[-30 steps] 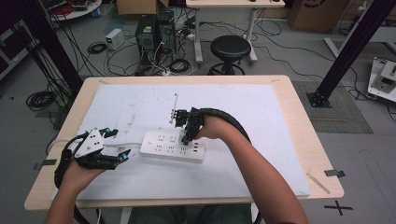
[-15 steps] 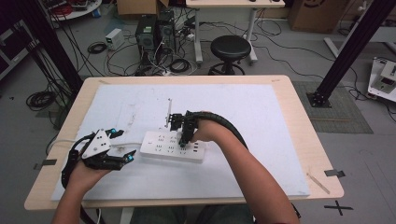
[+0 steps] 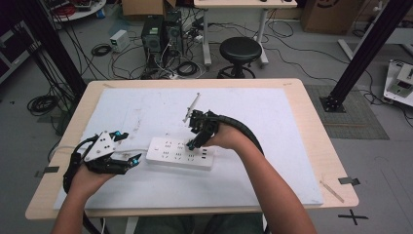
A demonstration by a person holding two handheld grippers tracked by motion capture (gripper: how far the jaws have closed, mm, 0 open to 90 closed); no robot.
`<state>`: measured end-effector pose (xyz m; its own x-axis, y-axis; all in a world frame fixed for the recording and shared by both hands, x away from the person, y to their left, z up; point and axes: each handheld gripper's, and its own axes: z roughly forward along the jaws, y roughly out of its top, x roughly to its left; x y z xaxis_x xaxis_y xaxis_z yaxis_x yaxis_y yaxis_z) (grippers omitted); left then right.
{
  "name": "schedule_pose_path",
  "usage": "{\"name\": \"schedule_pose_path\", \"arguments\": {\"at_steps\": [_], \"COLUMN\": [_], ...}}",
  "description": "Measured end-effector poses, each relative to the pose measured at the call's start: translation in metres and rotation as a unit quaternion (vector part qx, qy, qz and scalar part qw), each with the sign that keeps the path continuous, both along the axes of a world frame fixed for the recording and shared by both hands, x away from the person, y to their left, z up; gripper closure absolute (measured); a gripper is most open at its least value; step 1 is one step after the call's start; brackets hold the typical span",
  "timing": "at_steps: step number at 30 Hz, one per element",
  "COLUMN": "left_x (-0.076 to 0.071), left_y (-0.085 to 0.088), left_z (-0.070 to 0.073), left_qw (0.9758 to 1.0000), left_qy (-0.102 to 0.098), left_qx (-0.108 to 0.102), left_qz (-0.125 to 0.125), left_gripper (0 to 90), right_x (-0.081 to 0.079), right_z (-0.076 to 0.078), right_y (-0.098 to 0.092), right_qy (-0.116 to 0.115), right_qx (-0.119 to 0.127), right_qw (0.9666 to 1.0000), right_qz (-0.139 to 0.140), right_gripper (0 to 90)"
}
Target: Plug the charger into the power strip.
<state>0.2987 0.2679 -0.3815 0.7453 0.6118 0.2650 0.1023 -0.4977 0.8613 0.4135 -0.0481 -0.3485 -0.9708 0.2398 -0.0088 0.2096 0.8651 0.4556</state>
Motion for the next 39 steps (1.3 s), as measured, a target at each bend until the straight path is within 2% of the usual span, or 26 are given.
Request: {"name": "schedule_pose_path", "arguments": {"at_steps": [3, 4, 6, 7, 11, 15, 16, 18, 20, 25, 28, 33, 39], "left_x": [0.002, 0.002, 0.003, 0.004, 0.007, 0.012, 0.013, 0.015, 0.016, 0.013, 0.012, 0.011, 0.009], "left_y": [-0.001, -0.002, -0.003, -0.003, -0.006, -0.008, -0.008, -0.009, -0.010, -0.011, -0.010, -0.007, -0.009], "left_z": [0.002, 0.003, 0.005, 0.005, 0.007, 0.008, 0.008, 0.008, 0.008, 0.008, 0.009, 0.009, 0.010], "left_qw": [1.0000, 0.9999, 0.9999, 0.9998, 0.9995, 0.9990, 0.9988, 0.9986, 0.9985, 0.9972, 0.9973, 0.9978, 0.9977], "left_qy": [0.000, 0.000, -0.001, -0.001, 0.003, 0.006, 0.007, 0.007, 0.005, 0.005, 0.004, 0.005, 0.006], "left_qx": [-0.007, -0.009, -0.009, -0.011, -0.011, -0.019, -0.023, -0.027, -0.027, -0.040, -0.043, -0.043, -0.043], "left_qz": [-0.006, -0.010, -0.014, -0.018, -0.029, -0.039, -0.042, -0.045, -0.047, -0.063, -0.059, -0.050, -0.051], "left_gripper": [20.3, 20.2, 20.2, 20.2, 20.2, 20.2, 20.2, 20.2, 20.2, 20.2, 20.2, 20.2, 20.2], "right_x": [-0.005, -0.007, -0.011, -0.014, -0.021, -0.029, -0.031, -0.037, -0.040, -0.051, -0.056, -0.061, -0.065], "right_z": [0.010, 0.013, 0.016, 0.017, 0.015, 0.010, 0.009, 0.007, 0.006, 0.001, -0.002, -0.007, -0.009], "right_y": [-0.017, -0.023, -0.035, -0.041, -0.064, -0.087, -0.092, -0.105, -0.117, -0.144, -0.156, -0.169, -0.174], "right_qy": [-0.004, 0.006, 0.010, 0.001, -0.007, -0.015, -0.017, -0.026, -0.033, -0.054, -0.057, -0.060, -0.059], "right_qx": [0.056, 0.077, 0.120, 0.133, 0.190, 0.215, 0.218, 0.234, 0.242, 0.273, 0.284, 0.295, 0.295], "right_qw": [0.9982, 0.9966, 0.9919, 0.9899, 0.9785, 0.9694, 0.9681, 0.9621, 0.9588, 0.9442, 0.9384, 0.9334, 0.9322], "right_qz": [-0.020, -0.029, -0.040, -0.050, -0.081, -0.118, -0.122, -0.137, -0.146, -0.177, -0.188, -0.195, -0.201], "right_gripper": [31.3, 31.3, 29.2, 26.0, 22.8, 20.7, 20.2, 19.9, 19.8, 19.8, 19.6, 19.6, 19.7]}}
